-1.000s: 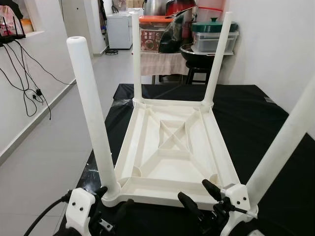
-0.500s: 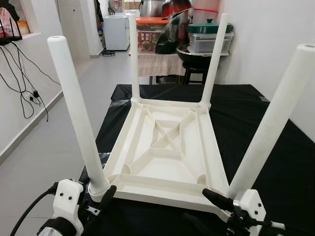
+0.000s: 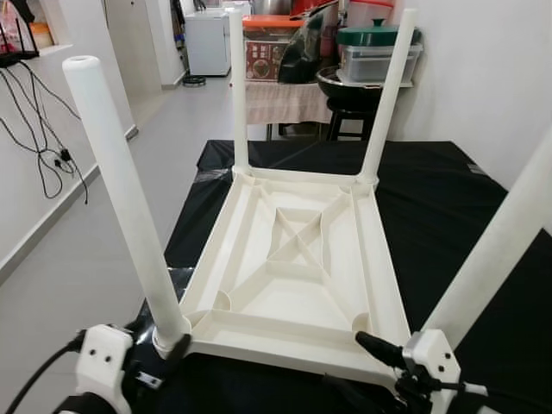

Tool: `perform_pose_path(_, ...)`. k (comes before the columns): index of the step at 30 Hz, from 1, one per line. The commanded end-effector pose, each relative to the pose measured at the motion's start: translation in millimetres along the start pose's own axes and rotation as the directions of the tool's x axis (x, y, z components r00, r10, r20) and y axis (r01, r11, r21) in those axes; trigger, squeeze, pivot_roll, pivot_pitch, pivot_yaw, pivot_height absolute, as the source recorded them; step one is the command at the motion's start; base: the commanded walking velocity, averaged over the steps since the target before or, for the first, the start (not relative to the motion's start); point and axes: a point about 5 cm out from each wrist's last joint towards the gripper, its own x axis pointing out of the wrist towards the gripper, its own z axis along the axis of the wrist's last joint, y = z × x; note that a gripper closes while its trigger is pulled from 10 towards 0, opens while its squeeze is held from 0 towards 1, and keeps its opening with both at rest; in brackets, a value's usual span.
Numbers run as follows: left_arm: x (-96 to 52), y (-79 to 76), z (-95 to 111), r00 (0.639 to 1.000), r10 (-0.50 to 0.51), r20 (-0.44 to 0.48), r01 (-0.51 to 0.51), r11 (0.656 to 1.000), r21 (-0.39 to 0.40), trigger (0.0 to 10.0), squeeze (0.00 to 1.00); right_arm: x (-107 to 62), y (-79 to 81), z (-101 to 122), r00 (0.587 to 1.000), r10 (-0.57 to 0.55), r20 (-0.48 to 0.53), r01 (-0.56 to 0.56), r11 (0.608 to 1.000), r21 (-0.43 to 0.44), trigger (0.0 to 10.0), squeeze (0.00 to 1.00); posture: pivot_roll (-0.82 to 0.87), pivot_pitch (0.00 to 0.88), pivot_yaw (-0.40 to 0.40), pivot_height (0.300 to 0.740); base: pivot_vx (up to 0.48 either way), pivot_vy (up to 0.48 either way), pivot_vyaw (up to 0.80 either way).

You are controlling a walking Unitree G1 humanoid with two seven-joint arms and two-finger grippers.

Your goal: Building children table

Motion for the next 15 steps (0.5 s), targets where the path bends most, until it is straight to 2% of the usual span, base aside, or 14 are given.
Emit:
perform_pose_path(1,2.6,2.4,-4,1.000,-0.004,-0.014,0.005,1.000,0.015,10.0,0.00,-0.6,-2.6,-1,1.000,-0.007,-0.013,0.007,1.000,0.007,10.0,0.00,-0.08,0.000,-0.040,0.740,0.000,0.000,0.00)
perform_pose_path(2,2.6,2.4,-4,1.000,-0.004,-0.014,0.005,1.000,0.015,10.0,0.00,-0.6,-2.6,-1,1.000,-0.007,-0.013,0.007,1.000,0.007,10.0,0.00,-0.08,0.000,-0.040,0.740,0.000,0.000,0.00)
perform_pose_path(6,23.3,0.7,0,0.999,-0.042,0.019,0.042,0.999,0.017,10.0,0.00,-0.7,-3.1,3,1.000,-0.009,0.006,0.009,1.000,0.015,10.0,0.00,-0.10,0.000,-0.033,0.740,0.000,0.000,0.00)
perform_pose_path(8,27.5,-0.8,-1,0.998,-0.057,0.020,0.057,0.998,0.016,10.0,0.00,-1.7,-2.5,3,1.000,-0.007,0.008,0.007,1.000,0.017,10.0,0.00,-0.10,0.000,-0.033,0.740,0.000,0.000,0.00)
perform_pose_path(10,30.1,-2.4,-4,0.997,-0.076,0.011,0.076,0.997,0.015,10.0,0.00,-5.6,-0.6,3,1.000,0.006,0.003,-0.006,1.000,0.024,10.0,0.00,-0.12,0.000,-0.022,0.740,0.000,0.000,0.00)
perform_pose_path(14,34.5,-3.2,-8,0.994,-0.107,-0.009,0.107,0.994,0.022,10.0,0.00,-25.8,2.1,2,0.999,0.028,-0.042,-0.027,0.999,0.035,10.0,0.00,-0.15,0.000,-0.003,0.740,0.000,0.000,0.00)
perform_pose_path(15,34.5,-3.2,-8,0.994,-0.107,-0.009,0.107,0.994,0.022,10.0,0.00,-25.8,2.1,2,0.999,0.028,-0.042,-0.027,0.999,0.035,10.0,0.00,-0.15,0.000,-0.003,0.740,0.000,0.000,0.00)
